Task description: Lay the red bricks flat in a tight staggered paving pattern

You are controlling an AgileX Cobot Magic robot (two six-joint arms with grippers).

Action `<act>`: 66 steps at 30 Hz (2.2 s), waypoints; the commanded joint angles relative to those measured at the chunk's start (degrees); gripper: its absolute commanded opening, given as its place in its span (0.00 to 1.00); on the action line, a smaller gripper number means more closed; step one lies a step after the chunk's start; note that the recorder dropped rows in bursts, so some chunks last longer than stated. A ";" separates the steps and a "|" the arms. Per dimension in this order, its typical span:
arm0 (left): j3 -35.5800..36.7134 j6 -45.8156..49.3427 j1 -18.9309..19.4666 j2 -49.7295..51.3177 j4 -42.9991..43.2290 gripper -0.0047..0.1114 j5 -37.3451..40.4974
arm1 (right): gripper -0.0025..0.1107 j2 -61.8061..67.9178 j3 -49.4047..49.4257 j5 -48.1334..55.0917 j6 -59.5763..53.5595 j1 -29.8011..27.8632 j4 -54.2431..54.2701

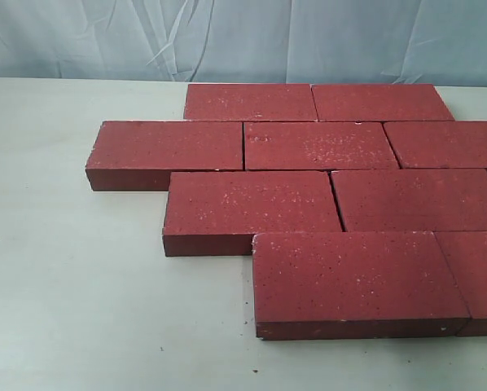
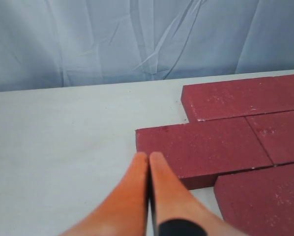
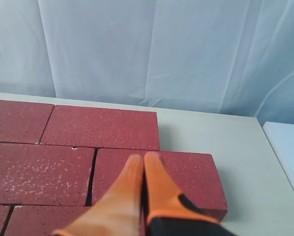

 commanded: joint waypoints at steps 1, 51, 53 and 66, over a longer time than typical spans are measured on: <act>0.72 0.09 -0.25 -5.84 -1.52 0.04 0.95 | 0.01 -0.94 0.28 0.33 -0.32 -0.06 0.13; 42.42 -15.64 -0.13 -47.84 16.43 0.04 -13.38 | 0.01 -0.94 0.28 0.44 -0.32 -0.06 0.13; 43.75 -15.64 -0.13 -47.84 16.43 0.04 -13.38 | 0.01 -0.94 0.28 0.44 -0.32 -0.06 0.13; 47.58 -15.64 -0.13 -47.84 16.23 0.04 -14.29 | 0.01 -0.94 0.28 0.84 -0.32 -0.06 0.13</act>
